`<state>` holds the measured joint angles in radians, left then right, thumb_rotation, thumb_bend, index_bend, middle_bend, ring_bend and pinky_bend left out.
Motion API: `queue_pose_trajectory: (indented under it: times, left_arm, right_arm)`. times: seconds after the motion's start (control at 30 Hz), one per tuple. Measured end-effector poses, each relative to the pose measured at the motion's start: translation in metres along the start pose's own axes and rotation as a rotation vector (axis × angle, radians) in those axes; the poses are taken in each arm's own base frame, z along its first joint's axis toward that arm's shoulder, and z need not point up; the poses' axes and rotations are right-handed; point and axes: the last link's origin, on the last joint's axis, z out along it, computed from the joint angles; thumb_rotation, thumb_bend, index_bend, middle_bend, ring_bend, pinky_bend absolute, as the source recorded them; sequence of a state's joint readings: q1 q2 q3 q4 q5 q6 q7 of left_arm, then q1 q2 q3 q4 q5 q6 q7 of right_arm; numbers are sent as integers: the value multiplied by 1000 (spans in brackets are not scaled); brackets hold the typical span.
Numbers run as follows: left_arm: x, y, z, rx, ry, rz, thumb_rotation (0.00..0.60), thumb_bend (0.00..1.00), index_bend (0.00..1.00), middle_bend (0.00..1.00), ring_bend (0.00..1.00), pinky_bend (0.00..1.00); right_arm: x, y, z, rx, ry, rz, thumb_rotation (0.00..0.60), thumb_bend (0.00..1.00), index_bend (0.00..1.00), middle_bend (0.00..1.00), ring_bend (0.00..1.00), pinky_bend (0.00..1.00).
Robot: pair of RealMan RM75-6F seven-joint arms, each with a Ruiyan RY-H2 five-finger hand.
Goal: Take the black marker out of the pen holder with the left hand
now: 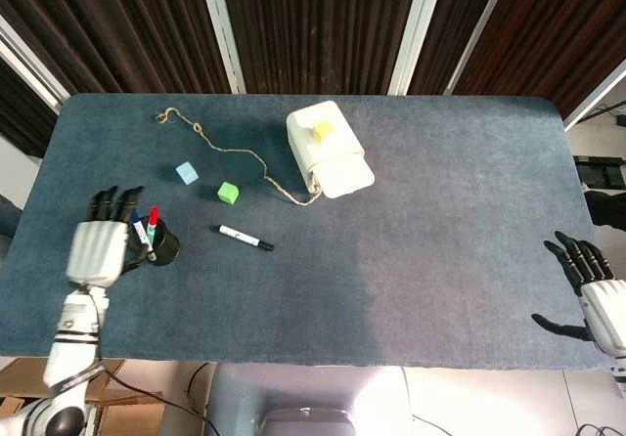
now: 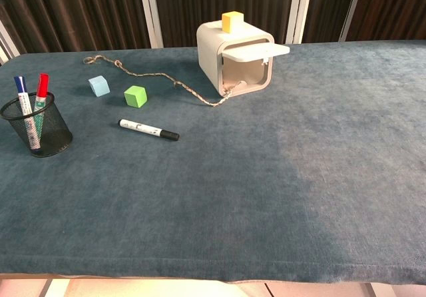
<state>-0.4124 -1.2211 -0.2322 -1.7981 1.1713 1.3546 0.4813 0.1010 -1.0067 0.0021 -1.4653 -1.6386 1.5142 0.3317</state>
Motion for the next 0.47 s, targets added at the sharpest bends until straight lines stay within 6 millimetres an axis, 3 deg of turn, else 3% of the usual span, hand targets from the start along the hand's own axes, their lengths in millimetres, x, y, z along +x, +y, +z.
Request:
queue_pose_trajectory:
  times: [0.13, 0.3, 0.47]
  left_arm:
    - [0, -40, -28, 50, -4, -30, 600, 294, 88, 125, 53, 70]
    - [-4, -98, -84, 142, -17, -31, 600, 295, 89, 126, 59, 61]
    - [-4, -122, -143, 182, -10, -18, 600, 295, 89, 126, 68, 61]
  right_arm:
    - [-5, -3, 0, 15, -14, 5, 600, 0, 0, 24, 0, 27]
    - [-10, -8, -1, 31, -22, 8, 600, 0, 0, 24, 0, 27]
    - [-13, -11, 0, 37, -25, 14, 600, 0, 0, 24, 0, 27]
